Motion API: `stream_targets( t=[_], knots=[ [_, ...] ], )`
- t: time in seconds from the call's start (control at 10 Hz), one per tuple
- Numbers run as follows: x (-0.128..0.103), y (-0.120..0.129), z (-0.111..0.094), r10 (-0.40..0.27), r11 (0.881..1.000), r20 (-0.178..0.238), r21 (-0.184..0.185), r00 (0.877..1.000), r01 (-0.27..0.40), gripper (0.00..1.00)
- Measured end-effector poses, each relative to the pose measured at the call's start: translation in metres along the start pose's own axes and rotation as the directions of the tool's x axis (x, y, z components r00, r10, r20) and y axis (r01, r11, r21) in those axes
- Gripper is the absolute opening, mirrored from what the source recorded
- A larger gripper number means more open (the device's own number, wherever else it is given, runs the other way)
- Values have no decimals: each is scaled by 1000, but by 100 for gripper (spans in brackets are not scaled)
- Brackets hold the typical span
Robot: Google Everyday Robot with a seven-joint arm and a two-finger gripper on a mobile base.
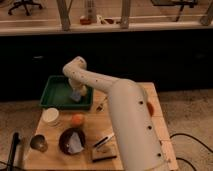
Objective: Wipe tray with sponge
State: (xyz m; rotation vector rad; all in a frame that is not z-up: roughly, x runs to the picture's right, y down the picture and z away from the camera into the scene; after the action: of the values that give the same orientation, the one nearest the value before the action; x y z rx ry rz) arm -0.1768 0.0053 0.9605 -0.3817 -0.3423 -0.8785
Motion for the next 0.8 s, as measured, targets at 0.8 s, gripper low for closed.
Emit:
stream_targets(
  t=[0.8],
  knots=[
    [-40,-53,18,-134,991,50,24,990,133,0]
  ],
)
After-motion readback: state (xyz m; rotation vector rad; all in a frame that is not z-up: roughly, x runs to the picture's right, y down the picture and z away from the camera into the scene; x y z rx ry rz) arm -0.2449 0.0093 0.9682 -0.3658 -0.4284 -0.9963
